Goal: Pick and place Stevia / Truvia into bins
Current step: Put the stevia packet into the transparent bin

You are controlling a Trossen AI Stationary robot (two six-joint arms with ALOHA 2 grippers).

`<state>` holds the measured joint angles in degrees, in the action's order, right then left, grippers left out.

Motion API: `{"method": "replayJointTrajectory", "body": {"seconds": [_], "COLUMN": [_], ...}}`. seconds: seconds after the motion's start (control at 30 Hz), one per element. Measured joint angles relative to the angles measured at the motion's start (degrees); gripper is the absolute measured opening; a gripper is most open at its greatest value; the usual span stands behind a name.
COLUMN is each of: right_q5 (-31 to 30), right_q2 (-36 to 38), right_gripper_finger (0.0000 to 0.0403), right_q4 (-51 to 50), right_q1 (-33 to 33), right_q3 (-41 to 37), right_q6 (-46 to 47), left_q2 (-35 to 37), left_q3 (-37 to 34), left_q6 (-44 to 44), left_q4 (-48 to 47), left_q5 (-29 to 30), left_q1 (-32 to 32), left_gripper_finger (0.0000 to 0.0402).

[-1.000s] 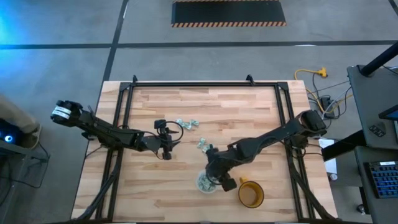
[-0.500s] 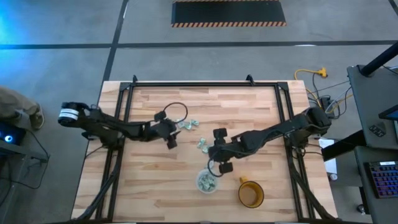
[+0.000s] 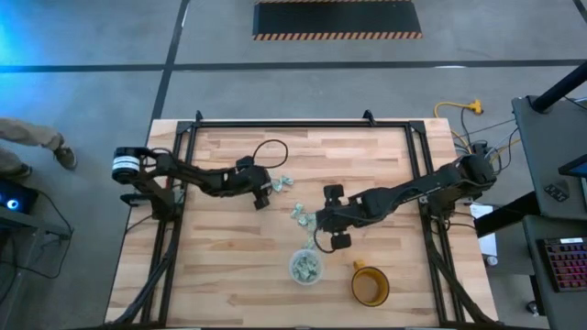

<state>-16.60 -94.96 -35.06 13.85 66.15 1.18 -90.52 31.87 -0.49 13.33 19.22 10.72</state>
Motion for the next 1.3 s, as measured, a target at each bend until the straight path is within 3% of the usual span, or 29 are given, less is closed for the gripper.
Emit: {"method": "replayJointTrajectory", "body": {"seconds": [0.33,0.53,0.7,0.97,1.3], "right_q5": [-0.04,-0.06,-0.15,-0.11,-0.10], "right_q2": [8.91,13.56,15.26,15.40,15.34], "right_gripper_finger": [0.0095,0.0084,0.0076,0.0070,0.0072], "right_q4": [7.29,10.55,11.04,11.67,11.74], "right_q1": [-0.04,-0.04,-0.48,-0.57,-0.61], "right_q3": [-8.58,-12.55,-13.92,-14.01,-14.14], "right_q6": [0.02,-0.30,-0.21,-0.30,-0.98], "left_q2": [0.41,0.43,0.45,0.38,1.66], "left_q3": [1.09,0.97,0.99,1.44,1.69], "left_q6": [-0.46,-0.72,-0.87,-0.81,-1.94], "left_q4": [-6.05,-6.37,-6.47,-6.93,-7.73], "left_q5": [-0.34,-3.87,-8.09,-9.11,-13.13], "left_q1": [1.12,2.55,3.86,3.87,2.79], "left_gripper_finger": [0.0193,0.0185,0.0142,0.0067,0.0004]}}
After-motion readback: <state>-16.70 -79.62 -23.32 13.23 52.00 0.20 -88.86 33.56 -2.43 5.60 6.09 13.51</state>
